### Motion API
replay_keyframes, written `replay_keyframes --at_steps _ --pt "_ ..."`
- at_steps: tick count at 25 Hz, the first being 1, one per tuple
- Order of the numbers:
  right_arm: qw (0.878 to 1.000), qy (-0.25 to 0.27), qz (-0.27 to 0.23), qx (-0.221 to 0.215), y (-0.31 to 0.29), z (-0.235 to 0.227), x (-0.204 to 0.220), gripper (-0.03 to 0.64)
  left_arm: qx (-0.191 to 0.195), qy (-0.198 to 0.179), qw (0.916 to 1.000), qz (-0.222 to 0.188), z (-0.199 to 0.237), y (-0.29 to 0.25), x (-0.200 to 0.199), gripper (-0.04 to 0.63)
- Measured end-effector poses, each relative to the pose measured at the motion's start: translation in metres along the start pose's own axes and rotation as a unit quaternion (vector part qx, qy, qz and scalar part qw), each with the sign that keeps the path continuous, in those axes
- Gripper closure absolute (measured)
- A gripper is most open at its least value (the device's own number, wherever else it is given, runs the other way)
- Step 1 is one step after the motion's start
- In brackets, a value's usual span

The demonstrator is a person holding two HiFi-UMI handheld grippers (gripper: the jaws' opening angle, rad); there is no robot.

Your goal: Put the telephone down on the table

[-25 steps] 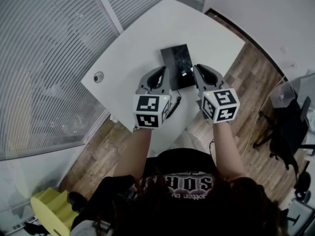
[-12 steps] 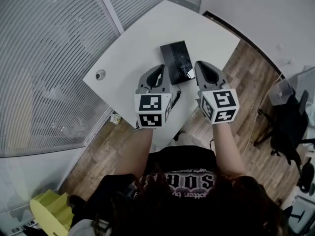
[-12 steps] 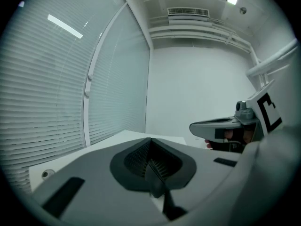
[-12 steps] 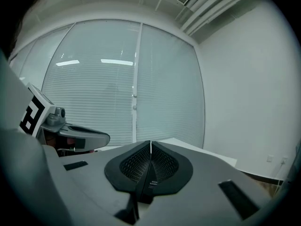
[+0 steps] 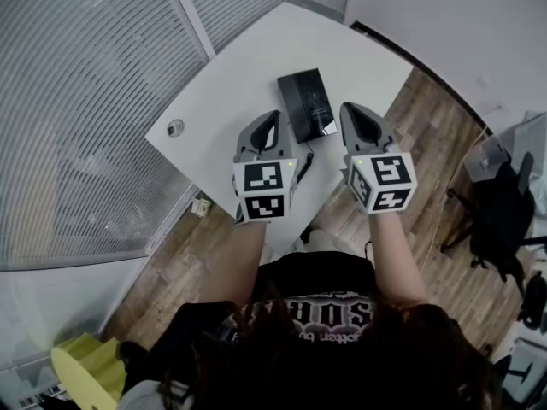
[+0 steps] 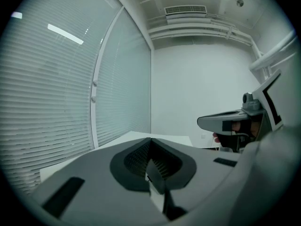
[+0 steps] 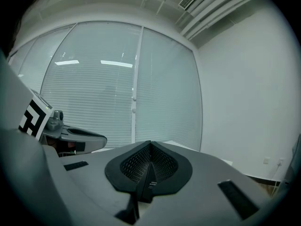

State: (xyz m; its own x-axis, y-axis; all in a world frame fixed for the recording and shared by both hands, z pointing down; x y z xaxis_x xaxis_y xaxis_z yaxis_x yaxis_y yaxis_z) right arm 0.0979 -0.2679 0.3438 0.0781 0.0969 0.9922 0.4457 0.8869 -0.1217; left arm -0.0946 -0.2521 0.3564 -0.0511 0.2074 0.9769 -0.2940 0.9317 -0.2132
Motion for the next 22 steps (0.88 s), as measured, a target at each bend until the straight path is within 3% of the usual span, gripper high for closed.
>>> replay_keyframes --at_steps 22 --pt "1.0 0.012 -0.003 0.014 0.012 0.007 -0.005 0.589 -0.005 0.002 1.0 -0.007 0.002 0.009 -0.001 0.592"
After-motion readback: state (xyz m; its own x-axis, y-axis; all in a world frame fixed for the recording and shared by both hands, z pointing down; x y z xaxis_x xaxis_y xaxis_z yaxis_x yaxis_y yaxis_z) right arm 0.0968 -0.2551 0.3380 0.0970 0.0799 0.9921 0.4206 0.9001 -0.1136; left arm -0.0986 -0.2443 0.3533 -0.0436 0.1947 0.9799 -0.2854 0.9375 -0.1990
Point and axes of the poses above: the fingertips, and each gripper's own axes: y backward along the fingers, z to its left, x out of its underside, the point moved 9 cm from there along y, backward along the fingers, and after that the axes turned 1 degree about x, right-handed, at the moved point
